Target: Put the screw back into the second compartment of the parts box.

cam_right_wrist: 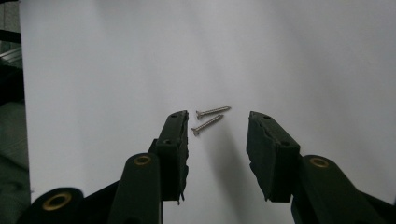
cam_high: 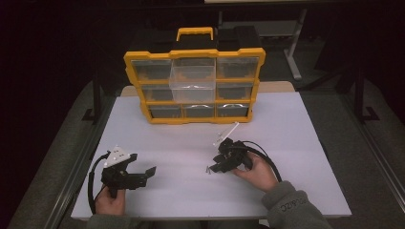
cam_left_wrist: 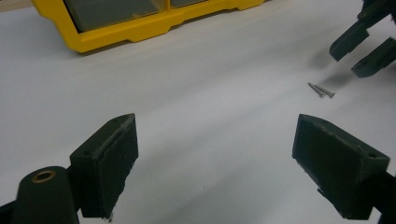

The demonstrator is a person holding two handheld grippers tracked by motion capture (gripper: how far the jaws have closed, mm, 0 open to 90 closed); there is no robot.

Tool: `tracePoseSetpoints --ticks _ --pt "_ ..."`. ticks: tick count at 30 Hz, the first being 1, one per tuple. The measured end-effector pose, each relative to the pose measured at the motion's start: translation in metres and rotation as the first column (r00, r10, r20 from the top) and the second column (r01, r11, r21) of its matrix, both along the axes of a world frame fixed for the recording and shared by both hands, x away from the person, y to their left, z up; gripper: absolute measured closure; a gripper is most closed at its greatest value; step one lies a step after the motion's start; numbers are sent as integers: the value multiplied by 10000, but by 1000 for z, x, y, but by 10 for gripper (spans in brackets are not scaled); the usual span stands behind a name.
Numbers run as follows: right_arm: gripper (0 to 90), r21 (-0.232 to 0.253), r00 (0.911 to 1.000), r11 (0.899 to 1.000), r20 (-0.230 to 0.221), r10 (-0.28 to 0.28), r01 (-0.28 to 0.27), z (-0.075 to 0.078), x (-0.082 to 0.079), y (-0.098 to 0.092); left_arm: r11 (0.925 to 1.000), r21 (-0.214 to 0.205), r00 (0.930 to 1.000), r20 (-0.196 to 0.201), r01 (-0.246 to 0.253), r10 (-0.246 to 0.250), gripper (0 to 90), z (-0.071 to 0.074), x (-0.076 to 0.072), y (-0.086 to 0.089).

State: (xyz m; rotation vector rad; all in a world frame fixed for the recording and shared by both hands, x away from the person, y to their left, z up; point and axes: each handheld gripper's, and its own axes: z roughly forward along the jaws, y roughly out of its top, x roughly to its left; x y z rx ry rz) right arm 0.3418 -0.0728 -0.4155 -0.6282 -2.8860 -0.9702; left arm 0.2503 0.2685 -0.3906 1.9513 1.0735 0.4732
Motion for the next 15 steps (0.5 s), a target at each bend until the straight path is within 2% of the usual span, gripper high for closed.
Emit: tracePoseSetpoints --ticks 4,5,11,15 --pt "571 -70 9999 10000 -124 -45 44 -7 -2 7 10000 66 10000 -15 10 -10 139 0 0 1" --pt "571 -62 10000 10000 -93 -32 31 -8 -2 9 10000 -39 10000 -8 -42 42 139 0 0 0" --pt "584 -247 9998 9997 193 -91 96 -15 -5 18 10000 -19 10000 -7 -36 36 139 0 0 0" --pt "600 -488 9995 9987 299 -119 133 -17 -6 21 9999 153 10000 -35 40 -39 139 1 0 2"
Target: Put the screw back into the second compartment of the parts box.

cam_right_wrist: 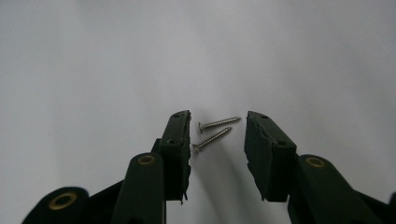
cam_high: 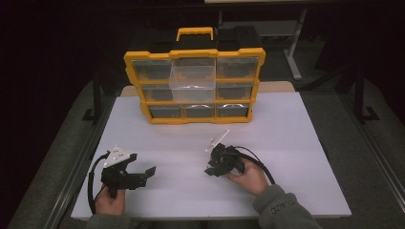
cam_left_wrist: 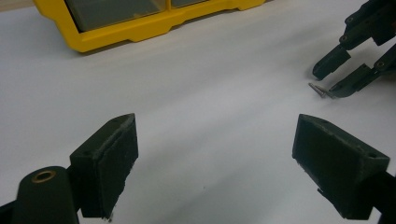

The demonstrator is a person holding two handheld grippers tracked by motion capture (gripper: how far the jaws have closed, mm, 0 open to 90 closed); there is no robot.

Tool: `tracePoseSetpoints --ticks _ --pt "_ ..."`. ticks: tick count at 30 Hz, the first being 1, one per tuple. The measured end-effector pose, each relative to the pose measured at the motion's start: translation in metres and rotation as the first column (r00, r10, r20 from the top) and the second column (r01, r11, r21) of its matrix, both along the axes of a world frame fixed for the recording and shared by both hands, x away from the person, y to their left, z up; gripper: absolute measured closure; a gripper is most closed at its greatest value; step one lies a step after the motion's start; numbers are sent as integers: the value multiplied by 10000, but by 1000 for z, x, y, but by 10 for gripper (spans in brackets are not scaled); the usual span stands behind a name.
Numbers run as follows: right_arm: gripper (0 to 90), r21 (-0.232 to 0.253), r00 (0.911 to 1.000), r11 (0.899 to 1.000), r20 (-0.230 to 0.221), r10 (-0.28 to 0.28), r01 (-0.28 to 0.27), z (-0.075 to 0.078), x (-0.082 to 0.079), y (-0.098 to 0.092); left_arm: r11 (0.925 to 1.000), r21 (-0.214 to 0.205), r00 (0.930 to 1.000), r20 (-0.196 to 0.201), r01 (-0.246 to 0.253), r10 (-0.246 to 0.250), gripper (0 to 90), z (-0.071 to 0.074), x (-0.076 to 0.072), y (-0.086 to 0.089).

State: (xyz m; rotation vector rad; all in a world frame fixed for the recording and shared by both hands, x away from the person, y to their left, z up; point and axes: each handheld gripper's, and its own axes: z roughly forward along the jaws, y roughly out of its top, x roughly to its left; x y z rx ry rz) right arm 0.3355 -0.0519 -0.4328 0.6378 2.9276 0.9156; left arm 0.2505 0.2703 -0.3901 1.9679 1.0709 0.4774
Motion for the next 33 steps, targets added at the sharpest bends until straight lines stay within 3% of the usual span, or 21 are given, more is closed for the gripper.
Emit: tracePoseSetpoints --ticks 14,19,28,33 --pt "783 -540 9973 9985 715 153 -115 0 0 -3 10000 30 10000 43 11 -11 139 0 0 1" --pt "861 -492 9988 9988 496 48 -24 0 2 -7 10000 15 10000 62 14 -14 139 0 0 1" --pt "869 -200 9999 9997 -129 -111 109 0 10 -15 10000 18 10000 42 13 -13 139 1 0 1" --pt "869 164 9991 9994 -308 -303 308 8 13 -27 10000 -9 10000 17 -6 6 139 0 0 0"
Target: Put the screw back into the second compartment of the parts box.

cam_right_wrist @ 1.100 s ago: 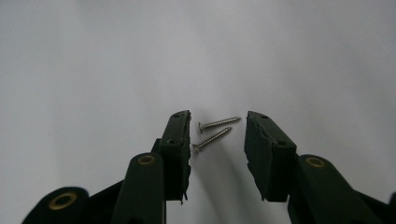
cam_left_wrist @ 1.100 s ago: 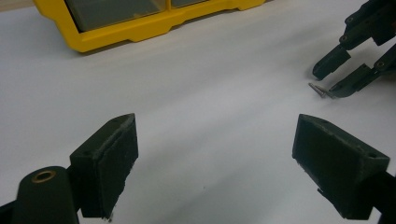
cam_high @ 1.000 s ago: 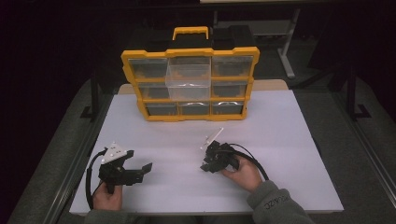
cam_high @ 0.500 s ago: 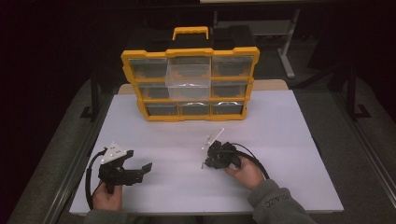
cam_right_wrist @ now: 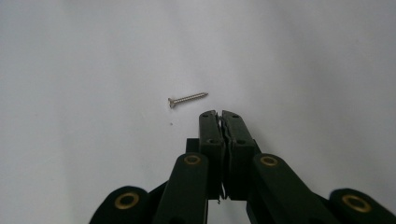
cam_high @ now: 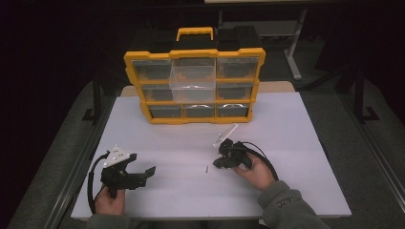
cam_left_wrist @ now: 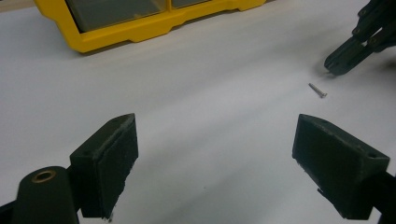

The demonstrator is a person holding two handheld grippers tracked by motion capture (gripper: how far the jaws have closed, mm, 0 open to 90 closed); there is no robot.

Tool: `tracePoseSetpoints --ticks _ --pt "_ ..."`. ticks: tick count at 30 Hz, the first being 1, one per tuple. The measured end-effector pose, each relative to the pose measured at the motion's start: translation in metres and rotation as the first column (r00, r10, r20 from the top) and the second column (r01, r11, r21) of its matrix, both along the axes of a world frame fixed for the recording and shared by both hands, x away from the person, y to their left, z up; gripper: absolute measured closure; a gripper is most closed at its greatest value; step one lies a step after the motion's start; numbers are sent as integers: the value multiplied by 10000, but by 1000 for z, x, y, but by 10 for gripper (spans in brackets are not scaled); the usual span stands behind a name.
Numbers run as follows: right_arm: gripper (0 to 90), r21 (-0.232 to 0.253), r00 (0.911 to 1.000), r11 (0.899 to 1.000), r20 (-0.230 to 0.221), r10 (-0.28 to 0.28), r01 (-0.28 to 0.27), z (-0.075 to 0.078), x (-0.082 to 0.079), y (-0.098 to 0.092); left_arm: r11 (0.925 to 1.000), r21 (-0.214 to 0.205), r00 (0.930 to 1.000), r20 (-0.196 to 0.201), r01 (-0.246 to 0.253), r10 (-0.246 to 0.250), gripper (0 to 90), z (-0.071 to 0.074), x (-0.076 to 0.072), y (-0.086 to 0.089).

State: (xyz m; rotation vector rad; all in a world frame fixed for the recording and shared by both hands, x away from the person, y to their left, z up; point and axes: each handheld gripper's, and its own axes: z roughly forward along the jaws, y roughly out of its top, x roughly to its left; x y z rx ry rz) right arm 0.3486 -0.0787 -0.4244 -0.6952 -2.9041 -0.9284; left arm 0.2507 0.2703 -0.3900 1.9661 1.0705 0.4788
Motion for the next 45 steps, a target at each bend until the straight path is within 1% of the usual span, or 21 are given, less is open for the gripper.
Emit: tracePoseSetpoints --ticks 3,4,6,10,12,13,17,21,22,23,24,25,28,29,30,31,33,35,38,43,45 --pt "869 129 10000 9999 40 29 -29 7 3 -8 10000 -5 10000 -5 -4 4 139 0 0 0" --pt "868 129 10000 9999 -32 -44 44 9 4 -11 9999 -90 10000 15 -47 47 139 0 0 -1" --pt "868 362 9999 9993 134 -2 -3 15 8 -18 10000 10 10000 9 4 -4 139 0 0 0" --pt "868 644 10000 9979 49 -62 59 28 14 -30 10000 38 10000 12 15 -16 139 0 0 0" --pt "868 677 9999 9976 -32 -121 123 37 16 -35 10000 45 10000 46 24 -25 139 1 0 0" --pt "868 704 9999 9975 137 -95 85 41 19 -38 10000 19 10000 62 19 -19 139 0 0 0" --pt "868 826 9997 9963 11 -254 252 60 25 -48 10000 40 10000 56 25 -26 139 0 0 1" --pt "867 920 9993 9952 146 -338 323 80 32 -57 10000 36 10000 39 8 -8 139 1 -1 1" --pt "868 945 9992 9949 144 -366 350 86 34 -59 9999 -131 10000 47 -65 65 139 0 -1 0" --pt "868 998 9990 9943 175 -405 385 91 35 -60 9999 -124 10000 43 -60 60 139 0 -1 0" --pt "868 1009 9990 9942 196 -399 377 96 36 -62 9999 -115 10000 52 -52 53 139 0 -1 0" --pt "868 1020 9987 9945 404 -299 256 100 39 -64 9999 -134 10000 43 -71 72 139 0 -1 0" --pt "868 1042 9984 9943 499 -277 224 114 43 -68 9998 -170 9999 69 -74 75 139 0 -1 0" --pt "868 1042 9984 9943 499 -277 224 114 43 -68 9998 -170 9999 69 -74 75 139 0 -1 0" --pt "868 1016 9982 9945 516 -299 246 119 44 -69 9998 -170 9999 69 -74 75 139 0 -1 0" --pt "868 973 9979 9951 603 -250 190 129 46 -70 9999 -153 10000 60 -68 69 138 0 -1 0" --pt "868 908 9982 9956 543 -259 209 138 48 -71 9998 -165 10000 70 -65 66 139 0 -1 0" --pt "868 785 9974 9968 679 -221 168 148 51 -72 9998 -173 10000 64 -75 76 139 0 -1 0" --pt "868 808 9970 9964 704 -313 256 164 54 -75 9998 -175 10000 65 -69 71 139 0 -1 0" --pt "867 879 9948 9959 973 -288 203 189 60 -78 9999 -153 10000 45 -71 71 139 0 -1 0" --pt "867 871 9948 9960 976 -287 202 193 61 -77 9998 -198 9999 102 -86 88 139 0 -1 0"
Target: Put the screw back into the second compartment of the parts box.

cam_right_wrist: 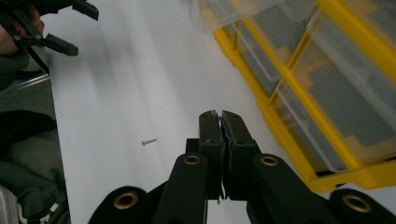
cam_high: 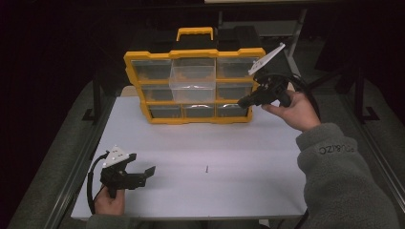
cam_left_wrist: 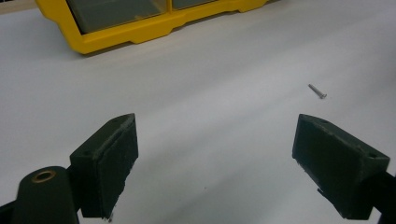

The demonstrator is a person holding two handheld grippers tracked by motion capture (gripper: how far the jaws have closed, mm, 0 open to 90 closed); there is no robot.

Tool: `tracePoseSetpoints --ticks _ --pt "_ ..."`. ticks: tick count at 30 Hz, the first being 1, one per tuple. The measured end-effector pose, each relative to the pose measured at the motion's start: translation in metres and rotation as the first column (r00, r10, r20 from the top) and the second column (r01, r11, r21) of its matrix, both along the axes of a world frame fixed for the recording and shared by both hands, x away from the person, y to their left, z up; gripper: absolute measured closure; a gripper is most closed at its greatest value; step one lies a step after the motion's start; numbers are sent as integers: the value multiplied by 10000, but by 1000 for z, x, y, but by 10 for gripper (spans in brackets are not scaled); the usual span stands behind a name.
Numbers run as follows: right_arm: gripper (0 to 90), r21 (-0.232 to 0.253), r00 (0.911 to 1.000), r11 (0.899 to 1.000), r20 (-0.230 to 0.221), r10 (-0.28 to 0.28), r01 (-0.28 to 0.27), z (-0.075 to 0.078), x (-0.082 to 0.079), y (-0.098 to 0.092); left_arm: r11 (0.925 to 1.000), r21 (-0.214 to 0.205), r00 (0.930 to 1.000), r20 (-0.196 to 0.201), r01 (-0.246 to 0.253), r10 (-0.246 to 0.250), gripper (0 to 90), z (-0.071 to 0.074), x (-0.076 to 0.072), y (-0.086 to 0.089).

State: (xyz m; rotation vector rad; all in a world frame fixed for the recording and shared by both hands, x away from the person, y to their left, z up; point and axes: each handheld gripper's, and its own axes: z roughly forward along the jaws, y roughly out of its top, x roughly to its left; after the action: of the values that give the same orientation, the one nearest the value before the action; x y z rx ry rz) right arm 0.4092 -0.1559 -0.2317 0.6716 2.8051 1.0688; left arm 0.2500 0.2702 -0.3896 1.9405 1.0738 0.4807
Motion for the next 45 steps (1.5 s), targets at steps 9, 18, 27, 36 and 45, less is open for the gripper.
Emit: tracePoseSetpoints --ticks 9,18,27,36,45 --pt "865 -172 9994 9996 266 213 -208 50 14 11 10000 44 10000 -20 43 -43 139 1 0 1" --pt "866 -163 9978 9994 583 329 -320 86 23 27 9999 -125 9999 -123 -42 40 139 0 0 0" --pt "866 -78 9958 9982 694 596 -592 102 31 60 9998 180 9999 -47 132 -131 139 1 0 3" --pt "864 -414 9948 9960 603 817 -793 90 39 93 10000 -40 9999 -136 19 -19 139 1 -1 2" --pt "863 -562 9928 9926 465 1100 -1073 75 44 116 10000 -59 10000 -48 27 -27 139 1 -1 3"
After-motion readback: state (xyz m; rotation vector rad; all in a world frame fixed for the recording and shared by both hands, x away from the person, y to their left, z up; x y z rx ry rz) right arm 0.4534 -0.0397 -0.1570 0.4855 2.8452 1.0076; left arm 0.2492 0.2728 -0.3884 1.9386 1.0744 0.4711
